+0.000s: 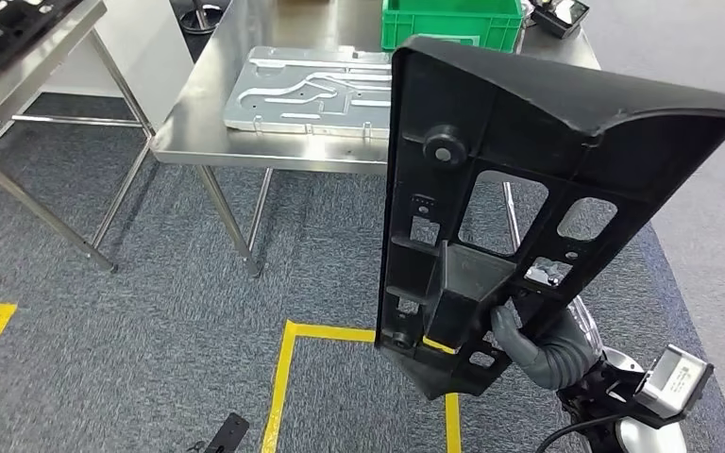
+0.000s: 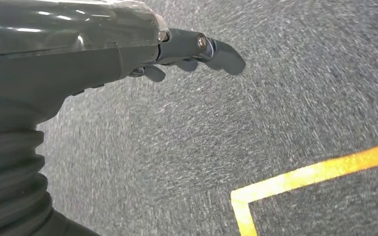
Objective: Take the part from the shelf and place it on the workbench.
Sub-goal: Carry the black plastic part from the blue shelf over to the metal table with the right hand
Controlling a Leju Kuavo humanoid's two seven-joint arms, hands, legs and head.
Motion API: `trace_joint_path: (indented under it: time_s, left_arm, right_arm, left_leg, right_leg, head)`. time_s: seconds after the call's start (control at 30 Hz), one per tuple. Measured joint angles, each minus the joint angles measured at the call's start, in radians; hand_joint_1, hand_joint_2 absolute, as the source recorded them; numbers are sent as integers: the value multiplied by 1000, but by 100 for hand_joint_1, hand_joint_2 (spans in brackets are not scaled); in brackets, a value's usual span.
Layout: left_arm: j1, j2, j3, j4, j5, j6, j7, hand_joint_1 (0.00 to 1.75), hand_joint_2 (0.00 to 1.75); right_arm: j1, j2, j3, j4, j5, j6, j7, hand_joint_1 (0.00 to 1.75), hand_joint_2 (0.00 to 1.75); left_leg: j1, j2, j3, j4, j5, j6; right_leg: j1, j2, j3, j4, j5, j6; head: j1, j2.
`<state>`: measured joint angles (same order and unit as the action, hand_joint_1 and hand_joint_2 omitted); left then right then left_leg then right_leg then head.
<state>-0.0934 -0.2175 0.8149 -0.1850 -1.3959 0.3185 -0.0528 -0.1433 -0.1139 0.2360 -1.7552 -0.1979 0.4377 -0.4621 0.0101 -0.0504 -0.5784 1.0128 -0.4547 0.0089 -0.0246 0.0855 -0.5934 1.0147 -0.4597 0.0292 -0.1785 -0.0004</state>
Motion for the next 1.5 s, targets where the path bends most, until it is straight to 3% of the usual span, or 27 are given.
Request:
trace_joint_path:
  time_s: [0.07,0.13,0.17,0.23,0.27,0.33,0.37,0.43,0.53,0.6,0.67,0.73,0.77,0.8,0.83,0.9,0.93,1.03,1.1,1.13,1.23,1.27,1.3,1.33,1.4,1.43,1.5]
  left_arm:
    - [-1,0,0,0,0,0,0,0,175]
    - [0,-1,0,0,0,0,0,0,175]
    - [0,-1,0,0,0,0,0,0,175]
    - [0,-1,0,0,0,0,0,0,175]
    - [0,-1,0,0,0,0,0,0,175]
    - [-3,-1,0,0,0,0,0,0,175]
    - [-4,-2,0,0,-1,1,0,0,175]
    - [-6,-2,0,0,-4,1,0,0,175]
    - [-8,-2,0,0,-7,1,0,0,175]
    - [-10,-2,0,0,-9,1,0,0,175]
    - [-10,-2,0,0,-10,1,2,0,175]
    - [-9,-2,0,0,-12,1,5,0,175]
    - [-9,-2,0,0,-12,1,6,0,175]
    - [-10,-2,0,0,-13,1,7,0,175]
    - [-10,-2,0,0,-14,1,7,0,175]
    - [-11,-2,0,0,-13,1,8,0,175]
    - [-12,-2,0,0,-13,1,9,0,175]
    - [-13,-2,0,0,-10,1,11,0,175]
    - [-13,-2,0,0,-9,1,11,0,175]
    - [-14,-2,0,0,-9,1,11,0,175]
    - [-15,-2,0,0,-9,1,11,0,175]
    - [-15,-2,0,0,-9,0,11,0,175]
    - [-15,-2,0,0,-9,0,11,0,175]
    - [-15,-2,0,0,-9,0,11,0,175]
    - [-15,-2,0,0,-9,0,11,0,175]
    - [-16,-3,0,0,-9,0,10,0,175]
    - [-16,-3,0,0,-9,-1,10,0,175]
  right_arm:
    - [-2,0,-2,-3,0,0,0,175,175]
    - [-3,0,-4,-5,0,0,0,175,175]
    - [-2,0,-4,-4,0,0,0,175,175]
    - [0,0,-4,-4,2,-3,0,175,175]
    - [0,0,-5,-4,4,-5,0,175,175]
    - [0,1,-6,-5,7,-8,-1,175,175]
    - [0,1,-7,-6,8,-9,-1,175,175]
    - [1,1,-8,-8,9,-11,-3,175,175]
    - [2,0,-10,-12,11,-14,-6,175,175]
    - [3,0,-10,-16,12,-14,-7,175,175]
    - [6,0,-10,-19,14,-15,-8,175,175]
    - [10,1,-10,-20,16,-15,-9,175,175]
    - [11,1,-10,-20,16,-15,-9,175,175]
    - [11,1,-10,-20,17,-15,-9,175,175]
    - [12,1,-10,-21,17,-15,-9,175,175]
    - [12,1,-10,-22,17,-15,-9,175,175]
    - [12,1,-10,-23,17,-15,-9,175,175]
    - [14,1,-10,-24,17,-14,-10,175,175]
    - [15,0,-13,-27,17,-14,-11,175,175]
    - [15,0,-14,-29,17,-14,-11,175,175]
    - [20,0,-18,-29,17,-15,-12,175,175]
    - [23,0,-20,-29,17,-15,-13,175,175]
    - [25,-1,-21,-29,17,-15,-13,175,175]
    - [25,-1,-22,-29,17,-14,-14,175,175]
    - [25,-1,-24,-30,17,-14,-15,175,175]
    - [25,0,-25,-31,17,-14,-16,175,175]
    - [25,0,-25,-32,17,-14,-17,175,175]
  left_leg:
    - [5,22,9,-15,6,12]
    - [5,44,14,-21,6,21]
    - [4,54,14,-20,4,22]
    - [3,70,16,-19,-1,21]
    - [2,75,19,-17,-4,19]
    - [2,81,26,-14,-12,12]
    - [0,83,27,-11,-15,8]
    - [-4,85,26,-8,-19,-2]
    - [-3,82,25,-1,-31,-18]
    - [0,70,-5,69,-76,-27]
    - [1,61,-71,208,-137,-33]
    - [1,59,-124,301,-157,-35]
    - [2,59,-125,294,-137,-34]
    - [2,59,-108,248,-101,-32]
    - [2,59,-78,176,-56,-30]
    - [0,56,-20,50,-3,-23]
    - [-2,54,-6,20,3,-18]
    - [-5,51,-4,6,0,-3]
    - [-2,52,0,-4,5,10]
    - [0,53,2,-8,7,16]
    - [-2,55,2,-10,7,24]
    - [-4,55,2,-9,7,25]
    - [-5,55,3,-8,6,26]
    - [-7,55,4,-8,6,26]
    - [-10,54,8,-7,3,24]
    - [-12,54,8,-5,2,21]
    - [-14,55,4,-3,1,14]
  right_leg:
    - [5,-30,-18,38,-25,8]
    - [5,-66,-78,154,-82,12]
    - [4,-72,-112,217,-105,14]
    - [2,-77,-145,268,-102,17]
    - [1,-79,-130,235,-73,17]
    - [2,-88,-61,101,-4,12]
    - [5,-92,-32,44,15,9]
    - [11,-95,-11,0,17,2]
    - [8,-92,-9,-7,17,-12]
    - [4,-90,-2,-12,17,-23]
    - [5,-88,0,-12,15,-30]
    - [6,-82,2,-11,12,-32]
    - [6,-79,5,-11,11,-32]
    - [6,-75,8,-11,8,-31]
    - [6,-72,14,-10,5,-29]
    - [7,-67,20,-9,-1,-22]
    - [8,-66,20,-7,-2,-17]
    - [10,-65,15,-8,-1,-2]
    - [9,-69,10,10,-18,8]
    - [8,-72,-6,46,-41,12]
    - [9,-76,-99,237,-127,18]
    - [9,-76,-119,275,-134,18]
    - [9,-77,-121,274,-120,16]
    - [10,-78,-102,233,-89,12]
    - [14,-82,-32,93,-20,-2]
    - [18,-84,-6,36,-1,-8]
    - [24,-85,9,-6,4,-14]
  head:
    - [1,0]
    - [1,0]
    - [1,0]
    - [1,0]
    - [1,0]
    - [1,0]
    - [1,0]
    - [1,0]
    - [1,0]
    - [1,0]
    - [1,0]
    - [1,0]
    - [1,0]
    - [1,0]
    - [1,0]
    - [1,0]
    - [1,0]
    - [1,0]
    - [1,0]
    - [1,0]
    - [2,0]
    - [2,0]
    - [2,0]
    - [2,0]
    - [2,0]
    - [1,0]
    - [1,0]
